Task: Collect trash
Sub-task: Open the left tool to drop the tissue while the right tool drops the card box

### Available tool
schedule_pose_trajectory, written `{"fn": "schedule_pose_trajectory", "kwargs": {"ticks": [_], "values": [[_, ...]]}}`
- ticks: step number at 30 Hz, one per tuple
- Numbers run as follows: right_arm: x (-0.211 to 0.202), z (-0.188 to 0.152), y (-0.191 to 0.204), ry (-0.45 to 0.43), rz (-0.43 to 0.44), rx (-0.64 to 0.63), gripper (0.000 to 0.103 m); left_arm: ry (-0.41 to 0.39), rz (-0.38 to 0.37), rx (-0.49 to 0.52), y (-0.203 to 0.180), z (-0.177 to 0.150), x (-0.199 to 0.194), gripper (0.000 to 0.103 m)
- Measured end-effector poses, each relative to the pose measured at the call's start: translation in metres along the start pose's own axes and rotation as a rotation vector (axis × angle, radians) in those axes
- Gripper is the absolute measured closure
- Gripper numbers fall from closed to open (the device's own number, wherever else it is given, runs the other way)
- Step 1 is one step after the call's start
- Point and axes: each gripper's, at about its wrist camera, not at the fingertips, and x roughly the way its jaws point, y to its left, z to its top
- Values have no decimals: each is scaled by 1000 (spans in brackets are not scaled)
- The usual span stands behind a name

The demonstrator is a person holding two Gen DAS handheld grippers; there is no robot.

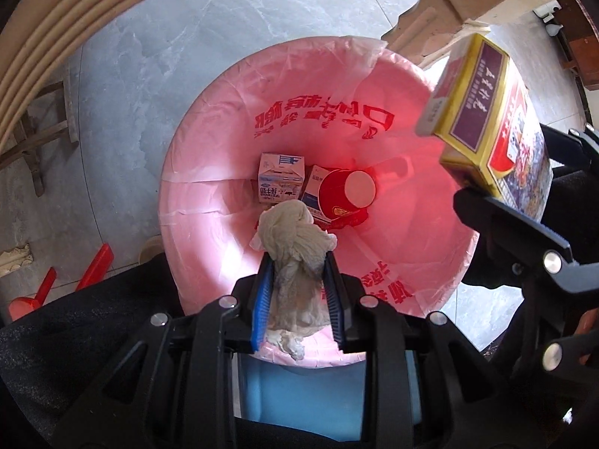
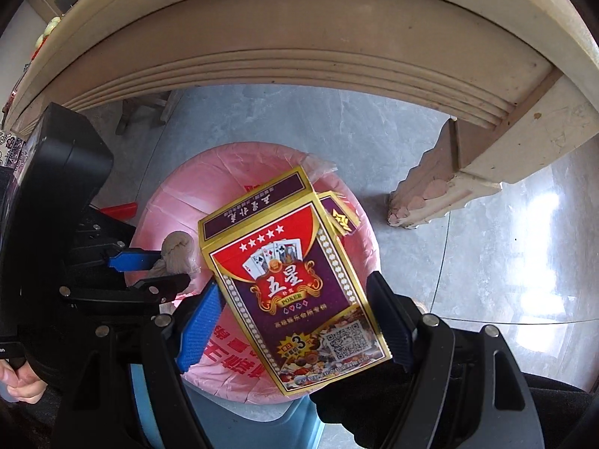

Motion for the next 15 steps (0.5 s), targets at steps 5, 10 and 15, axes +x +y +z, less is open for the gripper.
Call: {"fn": "schedule_pose_trajectory", "kwargs": {"ticks": [5, 10, 15], "values": [[8, -1, 0, 23, 19, 2, 29, 26, -3, -20, 4, 1, 8, 76], [13, -1, 1, 26, 20, -4, 29, 33, 10, -31, 8, 3, 15, 76], [16, -2, 2, 38, 24, -7, 29, 19, 23, -19, 7, 3, 15, 62]]}}
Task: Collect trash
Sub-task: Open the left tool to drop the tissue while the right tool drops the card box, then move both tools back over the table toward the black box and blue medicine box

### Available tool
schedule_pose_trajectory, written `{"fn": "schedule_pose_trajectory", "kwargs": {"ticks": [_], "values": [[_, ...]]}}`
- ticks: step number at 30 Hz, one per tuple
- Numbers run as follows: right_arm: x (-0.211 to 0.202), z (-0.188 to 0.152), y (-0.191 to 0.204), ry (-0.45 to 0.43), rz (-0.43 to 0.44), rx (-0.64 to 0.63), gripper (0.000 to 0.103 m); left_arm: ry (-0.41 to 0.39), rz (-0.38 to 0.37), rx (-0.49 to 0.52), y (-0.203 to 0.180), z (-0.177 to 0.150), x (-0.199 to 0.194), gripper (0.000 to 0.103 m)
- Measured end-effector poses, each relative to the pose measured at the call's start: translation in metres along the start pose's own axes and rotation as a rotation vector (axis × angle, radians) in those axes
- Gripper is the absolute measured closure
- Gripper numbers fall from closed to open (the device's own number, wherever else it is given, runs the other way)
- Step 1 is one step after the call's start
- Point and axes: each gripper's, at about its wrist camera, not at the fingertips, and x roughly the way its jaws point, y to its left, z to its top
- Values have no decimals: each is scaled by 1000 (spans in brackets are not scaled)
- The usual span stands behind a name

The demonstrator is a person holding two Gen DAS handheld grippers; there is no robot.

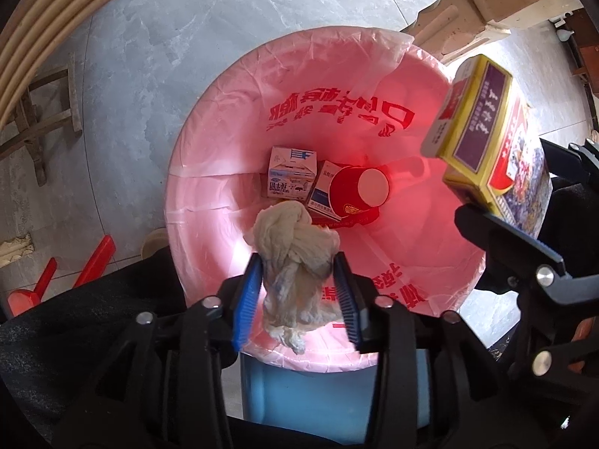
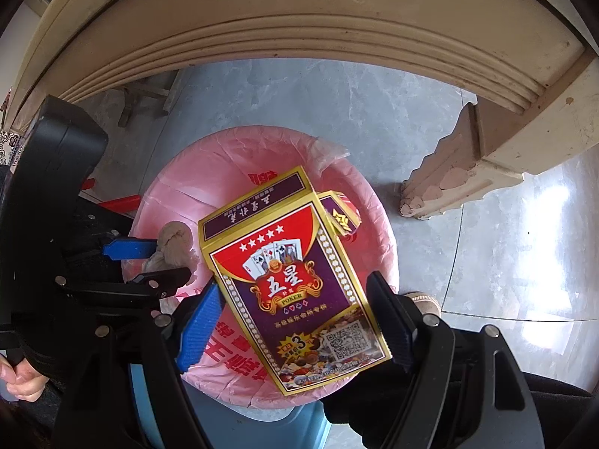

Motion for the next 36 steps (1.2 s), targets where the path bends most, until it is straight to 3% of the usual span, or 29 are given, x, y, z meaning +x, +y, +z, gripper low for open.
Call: {"fn": "schedule_pose_trajectory", "kwargs": {"ticks": [11, 15, 28, 36], "values": [[8, -1, 4, 18, 11, -17, 26, 0, 20, -43, 12, -2, -4, 39], [9, -1, 3, 25, 1, -8, 19, -3, 34, -54, 14, -3, -5, 36], [1, 0, 5, 4, 8, -14, 18, -14, 58, -48, 13, -4, -13, 34], [-51, -6, 18, -58, 68, -78, 18, -74, 33, -42, 16, -21, -64, 34]]}}
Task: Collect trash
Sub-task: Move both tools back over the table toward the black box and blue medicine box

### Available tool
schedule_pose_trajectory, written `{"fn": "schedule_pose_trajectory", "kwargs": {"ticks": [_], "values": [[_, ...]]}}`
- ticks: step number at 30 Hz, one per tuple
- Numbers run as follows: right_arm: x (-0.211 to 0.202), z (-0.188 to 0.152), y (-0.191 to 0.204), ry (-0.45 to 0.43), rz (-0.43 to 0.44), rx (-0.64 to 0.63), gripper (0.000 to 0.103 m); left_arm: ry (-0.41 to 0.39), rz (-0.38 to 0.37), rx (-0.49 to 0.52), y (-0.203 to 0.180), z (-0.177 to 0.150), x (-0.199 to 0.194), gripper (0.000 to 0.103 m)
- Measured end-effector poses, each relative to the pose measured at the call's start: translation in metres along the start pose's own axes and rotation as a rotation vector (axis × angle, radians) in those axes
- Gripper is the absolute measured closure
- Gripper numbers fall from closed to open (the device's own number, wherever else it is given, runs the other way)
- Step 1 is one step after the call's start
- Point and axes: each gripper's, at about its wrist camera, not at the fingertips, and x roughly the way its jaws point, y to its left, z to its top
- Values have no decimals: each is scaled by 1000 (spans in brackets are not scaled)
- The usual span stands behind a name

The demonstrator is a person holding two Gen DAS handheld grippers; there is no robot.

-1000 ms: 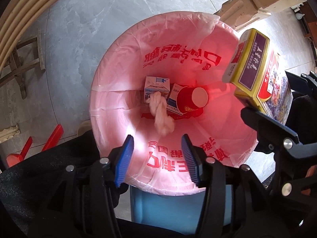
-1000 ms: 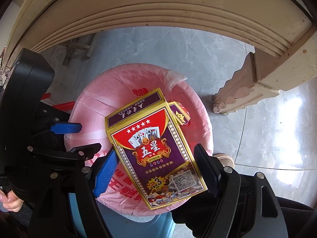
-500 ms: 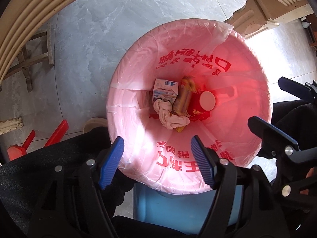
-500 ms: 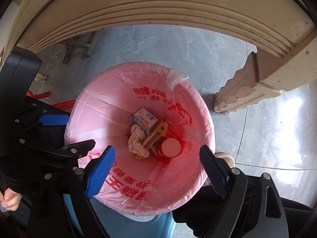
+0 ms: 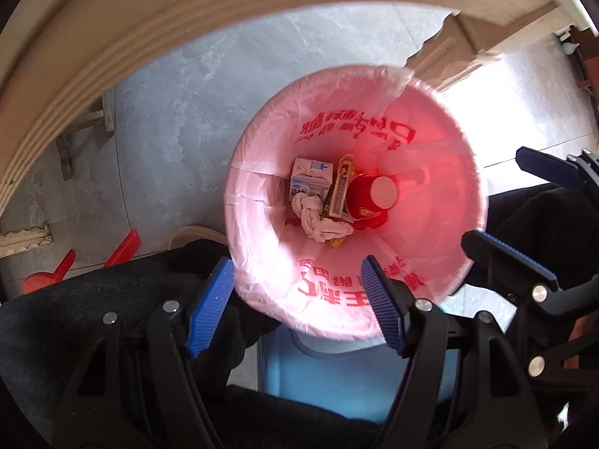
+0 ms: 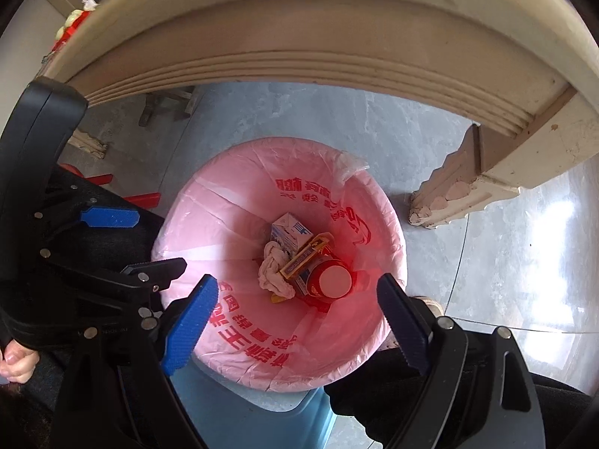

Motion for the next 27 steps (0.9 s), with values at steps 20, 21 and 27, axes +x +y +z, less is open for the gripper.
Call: {"fn": "schedule_pose_trajectory", "kwargs": {"ticks": [20, 21, 27], "values": [[-295, 160, 51, -336, 139, -566, 7, -228, 89, -205, 89, 58, -295, 23], [-298, 165, 54, -347, 126, -574, 7, -227, 87, -211, 89, 62, -299, 23], [-315, 192, 61, -429, 167, -664, 7, -234, 95, -236, 93, 84, -317, 23]]}}
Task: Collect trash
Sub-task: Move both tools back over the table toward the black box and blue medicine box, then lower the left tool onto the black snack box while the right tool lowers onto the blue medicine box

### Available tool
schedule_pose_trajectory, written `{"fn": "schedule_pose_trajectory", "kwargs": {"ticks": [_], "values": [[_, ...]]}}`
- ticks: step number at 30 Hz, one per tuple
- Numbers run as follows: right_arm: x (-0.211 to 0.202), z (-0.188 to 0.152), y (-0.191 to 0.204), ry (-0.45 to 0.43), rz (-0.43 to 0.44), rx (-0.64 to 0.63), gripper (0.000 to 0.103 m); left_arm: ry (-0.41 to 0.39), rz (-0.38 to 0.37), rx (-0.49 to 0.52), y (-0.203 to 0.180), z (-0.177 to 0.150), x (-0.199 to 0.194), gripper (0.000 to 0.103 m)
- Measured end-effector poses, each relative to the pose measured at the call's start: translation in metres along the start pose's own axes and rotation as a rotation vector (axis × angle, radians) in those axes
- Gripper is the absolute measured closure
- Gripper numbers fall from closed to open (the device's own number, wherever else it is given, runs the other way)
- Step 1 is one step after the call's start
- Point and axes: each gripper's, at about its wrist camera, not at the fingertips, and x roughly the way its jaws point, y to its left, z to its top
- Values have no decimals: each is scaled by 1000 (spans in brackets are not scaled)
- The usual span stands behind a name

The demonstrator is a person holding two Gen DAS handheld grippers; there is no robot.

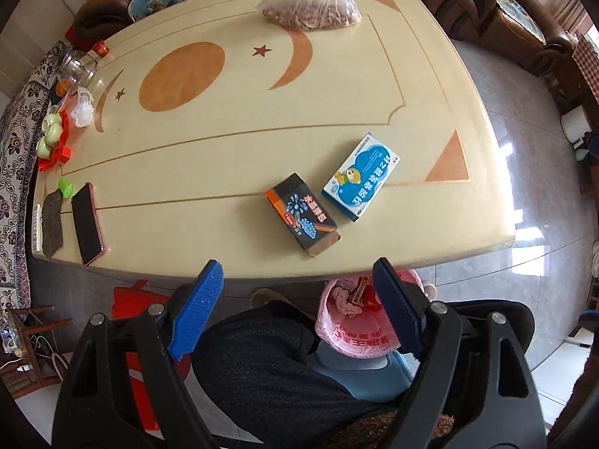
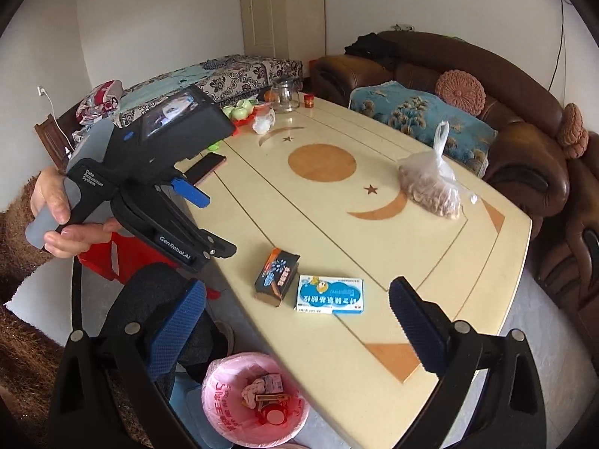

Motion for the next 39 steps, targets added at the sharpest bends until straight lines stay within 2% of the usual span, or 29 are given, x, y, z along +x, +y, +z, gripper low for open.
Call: {"fn": "schedule_pose_trajectory", "kwargs": {"ticks": [7, 11, 18, 22, 30, 39], "values": [[40, 11, -5, 150, 17, -222, 7, 56, -19, -66, 4, 28, 24, 23], [56, 17, -16, 216, 79, -290, 7, 97, -33, -93, 7, 40, 39, 23], [80, 21, -33, 291, 93, -417, 7, 115, -20, -118, 14, 61, 52, 23], [93, 21, -39, 322, 130, -450, 7, 122, -14, -126, 14, 70, 63, 23], [140, 13, -42, 402, 220, -509, 7, 210, -36, -166, 20, 79, 113, 23], [192, -7, -33, 510, 260, -585, 7, 258, -58, -203, 26, 84, 152, 23]]}}
